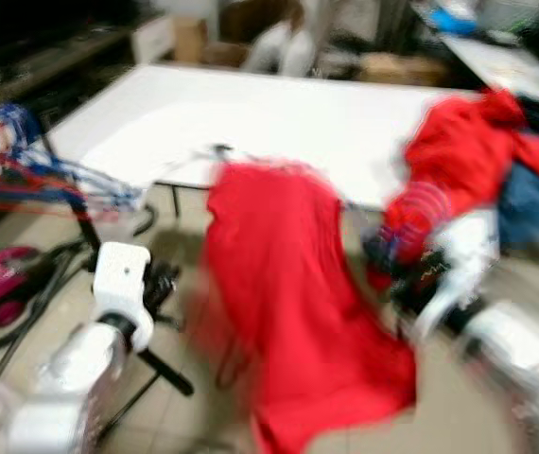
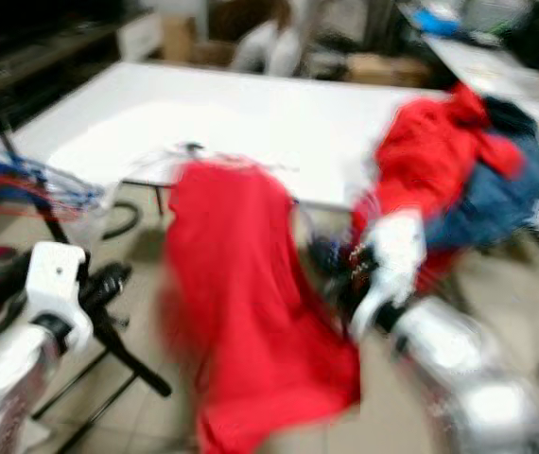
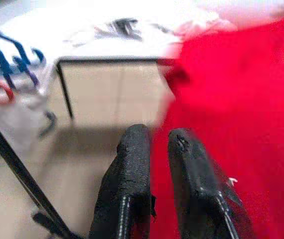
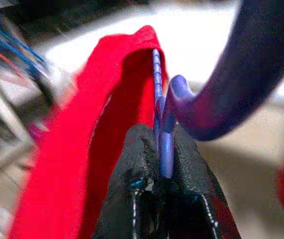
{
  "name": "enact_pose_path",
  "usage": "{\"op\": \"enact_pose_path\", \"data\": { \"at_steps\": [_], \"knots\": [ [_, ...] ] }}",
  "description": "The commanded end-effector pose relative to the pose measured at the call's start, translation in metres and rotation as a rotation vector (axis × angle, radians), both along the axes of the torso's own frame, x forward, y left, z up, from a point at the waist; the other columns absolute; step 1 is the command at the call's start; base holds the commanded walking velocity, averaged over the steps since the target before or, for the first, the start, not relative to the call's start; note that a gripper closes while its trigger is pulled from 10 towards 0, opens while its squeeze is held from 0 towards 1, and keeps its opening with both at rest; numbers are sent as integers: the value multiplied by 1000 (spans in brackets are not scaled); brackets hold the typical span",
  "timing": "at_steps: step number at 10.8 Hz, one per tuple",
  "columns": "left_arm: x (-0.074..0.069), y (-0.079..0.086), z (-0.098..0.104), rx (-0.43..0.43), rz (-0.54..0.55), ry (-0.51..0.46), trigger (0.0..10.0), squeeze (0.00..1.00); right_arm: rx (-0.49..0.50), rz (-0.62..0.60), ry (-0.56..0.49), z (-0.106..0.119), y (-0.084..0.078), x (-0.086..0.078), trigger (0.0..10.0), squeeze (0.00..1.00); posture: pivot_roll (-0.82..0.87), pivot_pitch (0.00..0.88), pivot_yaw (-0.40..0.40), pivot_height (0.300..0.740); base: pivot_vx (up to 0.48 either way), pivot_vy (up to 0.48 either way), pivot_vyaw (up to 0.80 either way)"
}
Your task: Hang hanger
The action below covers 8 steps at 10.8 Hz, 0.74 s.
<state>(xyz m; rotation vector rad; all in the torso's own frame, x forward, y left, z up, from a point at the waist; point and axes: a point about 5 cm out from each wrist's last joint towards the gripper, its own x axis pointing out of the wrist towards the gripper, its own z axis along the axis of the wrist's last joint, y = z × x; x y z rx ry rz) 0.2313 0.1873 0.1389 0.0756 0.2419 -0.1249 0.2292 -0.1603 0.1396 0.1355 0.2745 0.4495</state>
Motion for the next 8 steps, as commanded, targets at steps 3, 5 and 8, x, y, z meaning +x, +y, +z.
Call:
{"op": "enact_pose_path", "data": {
  "at_steps": [3,5,8],
  "knots": [
    [5,-11,6,2,-7,-82,10000,0,-28,-192,-24,-22,-8,4,10000,0,86,29,-77,740,0,0,533],
    [6,-16,-2,-48,-19,-55,10000,0,12,-282,-10,-33,-12,8,10000,0,86,13,-77,740,0,0,800],
    [12,-19,-3,-46,-21,-49,10000,0,-8,-300,-19,-37,-12,11,10000,0,83,7,-69,740,0,0,788]
  ]
}}
